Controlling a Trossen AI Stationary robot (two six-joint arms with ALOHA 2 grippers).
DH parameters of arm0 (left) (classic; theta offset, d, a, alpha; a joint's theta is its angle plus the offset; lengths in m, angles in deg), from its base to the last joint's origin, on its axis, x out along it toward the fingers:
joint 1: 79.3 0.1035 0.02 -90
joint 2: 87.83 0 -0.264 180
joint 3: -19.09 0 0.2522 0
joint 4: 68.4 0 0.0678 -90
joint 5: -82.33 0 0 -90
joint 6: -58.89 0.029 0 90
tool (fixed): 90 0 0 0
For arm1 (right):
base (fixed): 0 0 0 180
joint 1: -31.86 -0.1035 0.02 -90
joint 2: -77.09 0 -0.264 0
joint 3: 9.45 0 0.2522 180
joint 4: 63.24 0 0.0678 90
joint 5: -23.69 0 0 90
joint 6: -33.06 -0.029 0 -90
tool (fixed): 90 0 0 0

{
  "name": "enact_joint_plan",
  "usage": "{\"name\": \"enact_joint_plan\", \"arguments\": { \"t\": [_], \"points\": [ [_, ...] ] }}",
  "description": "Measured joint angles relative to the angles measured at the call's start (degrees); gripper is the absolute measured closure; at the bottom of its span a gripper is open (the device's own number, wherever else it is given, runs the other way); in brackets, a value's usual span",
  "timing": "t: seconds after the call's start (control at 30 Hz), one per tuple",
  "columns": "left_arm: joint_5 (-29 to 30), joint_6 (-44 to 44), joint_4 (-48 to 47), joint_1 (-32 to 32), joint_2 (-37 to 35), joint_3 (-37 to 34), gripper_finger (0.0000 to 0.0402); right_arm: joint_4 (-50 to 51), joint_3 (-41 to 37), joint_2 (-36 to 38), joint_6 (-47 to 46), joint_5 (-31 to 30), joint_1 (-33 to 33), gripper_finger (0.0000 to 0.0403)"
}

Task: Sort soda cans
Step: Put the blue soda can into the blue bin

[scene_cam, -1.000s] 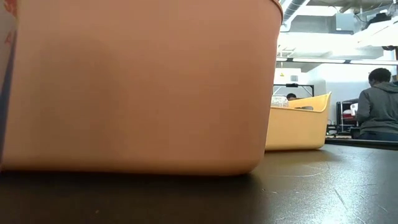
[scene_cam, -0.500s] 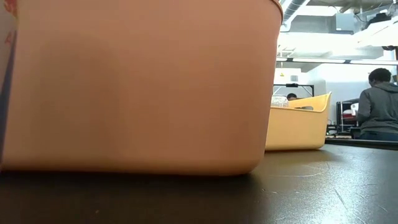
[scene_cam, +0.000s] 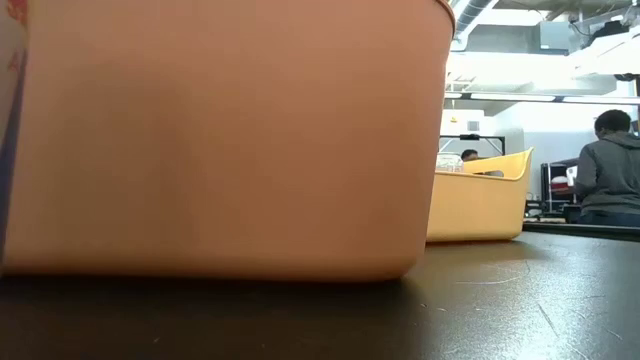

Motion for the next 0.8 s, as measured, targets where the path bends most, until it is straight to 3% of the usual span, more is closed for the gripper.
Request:
{"name": "enact_joint_plan", "arguments": {
  "t": [0.6, 0.8],
  "points": [
    [1.01, -0.74, 0.70, 0.33, 0.00, -0.06, 0.0107, 0.24, -0.02, -1.34, 0.08, 0.00, 0.04, 0.0005],
    [1.33, -1.89, 0.86, 0.33, -0.02, 0.02, 0.0017, 0.26, -0.02, -1.34, 0.10, 0.00, 0.04, 0.0005]
  ]
}}
